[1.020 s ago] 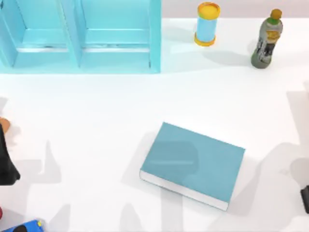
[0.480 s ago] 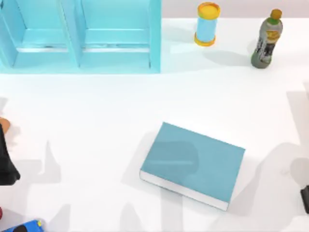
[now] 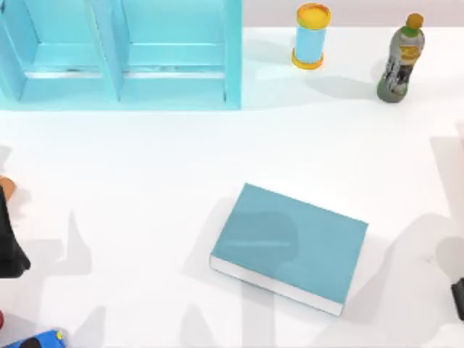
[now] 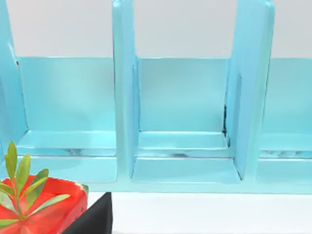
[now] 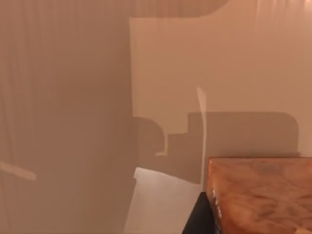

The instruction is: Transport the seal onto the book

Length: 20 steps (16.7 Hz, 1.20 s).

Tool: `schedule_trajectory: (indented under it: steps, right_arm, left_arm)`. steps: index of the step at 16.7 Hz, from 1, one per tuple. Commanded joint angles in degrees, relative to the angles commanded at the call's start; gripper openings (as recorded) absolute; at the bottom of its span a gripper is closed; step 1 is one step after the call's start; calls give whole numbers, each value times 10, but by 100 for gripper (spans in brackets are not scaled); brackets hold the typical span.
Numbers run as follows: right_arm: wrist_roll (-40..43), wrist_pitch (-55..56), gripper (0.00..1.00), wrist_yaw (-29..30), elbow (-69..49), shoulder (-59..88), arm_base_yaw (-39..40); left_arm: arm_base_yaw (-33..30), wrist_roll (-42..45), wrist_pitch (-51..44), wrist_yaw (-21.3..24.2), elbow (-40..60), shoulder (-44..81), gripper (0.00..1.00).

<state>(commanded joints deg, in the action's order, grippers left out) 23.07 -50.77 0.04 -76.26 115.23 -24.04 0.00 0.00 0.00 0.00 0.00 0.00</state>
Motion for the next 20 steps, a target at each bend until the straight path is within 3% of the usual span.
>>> schedule_trajectory:
  steps: [11,20]
  right_arm:
    - [-25,-34,0,-1,-27,-25,13]
    - [-181,-239,0,-7,-153,-106,178]
  left_arm:
    - [0,0,0,0,0,0,100]
    - [0,0,0,0,0,0,100]
